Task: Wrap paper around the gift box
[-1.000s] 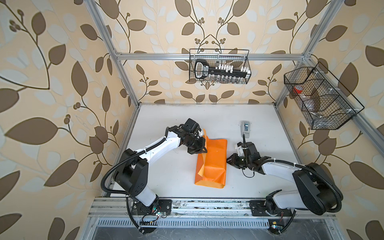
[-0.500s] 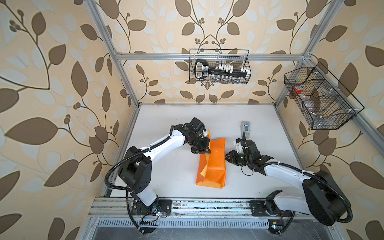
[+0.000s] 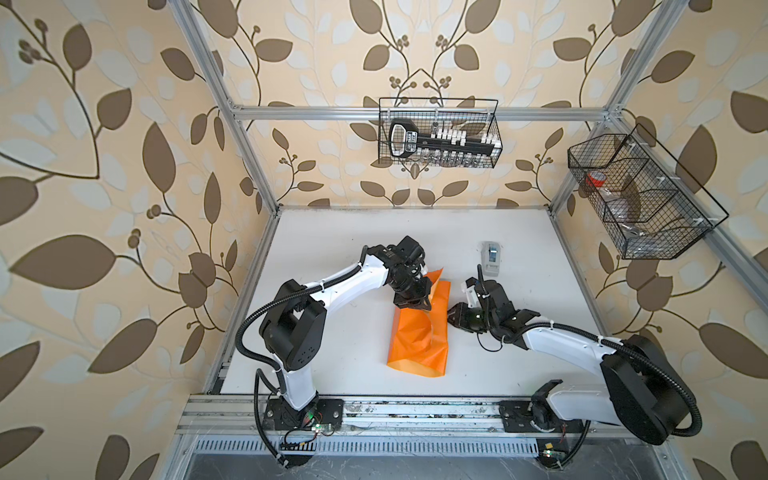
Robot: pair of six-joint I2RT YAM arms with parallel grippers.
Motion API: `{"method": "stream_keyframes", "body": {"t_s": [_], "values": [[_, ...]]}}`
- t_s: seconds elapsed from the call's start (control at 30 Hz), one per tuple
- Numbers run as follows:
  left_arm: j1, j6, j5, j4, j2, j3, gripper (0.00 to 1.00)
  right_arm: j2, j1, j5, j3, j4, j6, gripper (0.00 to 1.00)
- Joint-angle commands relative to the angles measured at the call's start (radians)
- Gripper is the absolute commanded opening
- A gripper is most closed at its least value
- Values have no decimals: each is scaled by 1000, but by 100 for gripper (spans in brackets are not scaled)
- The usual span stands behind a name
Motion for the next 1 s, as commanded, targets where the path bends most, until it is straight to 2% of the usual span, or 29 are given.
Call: {"method": "stream_keyframes", "body": {"t_s": [0.0, 0.63, 0.83, 0.97], "values": [[-24, 21, 18, -4, 27, 38, 0, 11, 17, -1, 36, 1, 10, 27], [-33, -29, 11, 148, 51, -108, 0, 38, 64, 29, 84, -24, 8, 27], [-33, -52, 28, 223, 48, -168, 40, 36, 65, 28, 81, -27, 8, 27], [-34, -62, 35, 252, 52, -193, 50, 35, 66, 27, 82, -31, 8, 27]]}}
